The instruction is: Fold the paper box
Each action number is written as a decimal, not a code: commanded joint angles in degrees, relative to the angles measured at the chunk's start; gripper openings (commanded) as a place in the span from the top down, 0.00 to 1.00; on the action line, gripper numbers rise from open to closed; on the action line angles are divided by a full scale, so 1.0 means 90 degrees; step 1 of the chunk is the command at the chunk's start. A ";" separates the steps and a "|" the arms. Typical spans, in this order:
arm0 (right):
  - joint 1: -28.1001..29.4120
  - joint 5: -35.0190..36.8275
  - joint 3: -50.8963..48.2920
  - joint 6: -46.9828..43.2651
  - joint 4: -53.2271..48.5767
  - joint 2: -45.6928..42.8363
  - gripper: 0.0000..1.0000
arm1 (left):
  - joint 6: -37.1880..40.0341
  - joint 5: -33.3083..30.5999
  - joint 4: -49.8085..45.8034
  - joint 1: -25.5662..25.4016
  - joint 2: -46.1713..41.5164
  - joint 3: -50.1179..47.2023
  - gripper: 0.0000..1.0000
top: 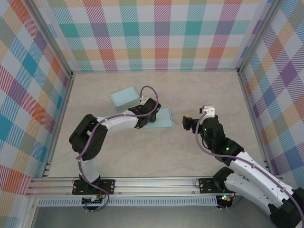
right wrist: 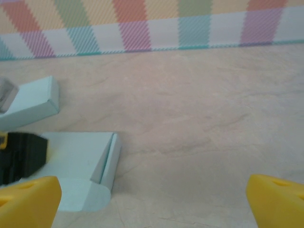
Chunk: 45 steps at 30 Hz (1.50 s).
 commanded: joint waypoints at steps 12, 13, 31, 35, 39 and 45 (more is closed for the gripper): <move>-0.0295 -0.0546 0.1738 0.0405 -0.0993 0.2159 0.00 | -0.0371 -0.0231 0.0267 -0.0082 0.0233 -0.0571 0.36; -0.0341 -0.0731 0.1974 0.0504 -0.1251 0.2434 0.00 | -0.0377 -0.0226 0.0288 -0.0087 0.0199 -0.0605 0.36; -0.0861 -0.2971 0.3208 0.0795 -0.1721 0.4595 0.00 | -0.0502 -0.0034 0.0425 0.0046 -0.0790 -0.0848 0.37; -0.1022 -0.3747 0.3446 0.0719 -0.2115 0.5063 0.00 | -0.0562 -0.0017 0.0404 0.0108 -0.0798 -0.0898 0.37; -0.1138 -0.4365 0.3566 0.0739 -0.1977 0.5571 0.03 | -0.0601 0.0096 0.0441 0.0172 -0.0799 -0.0962 0.37; -0.1399 -0.5386 0.3685 0.0877 -0.1552 0.6340 0.15 | -0.0640 0.0552 0.0623 0.0398 -0.0712 -0.1093 0.44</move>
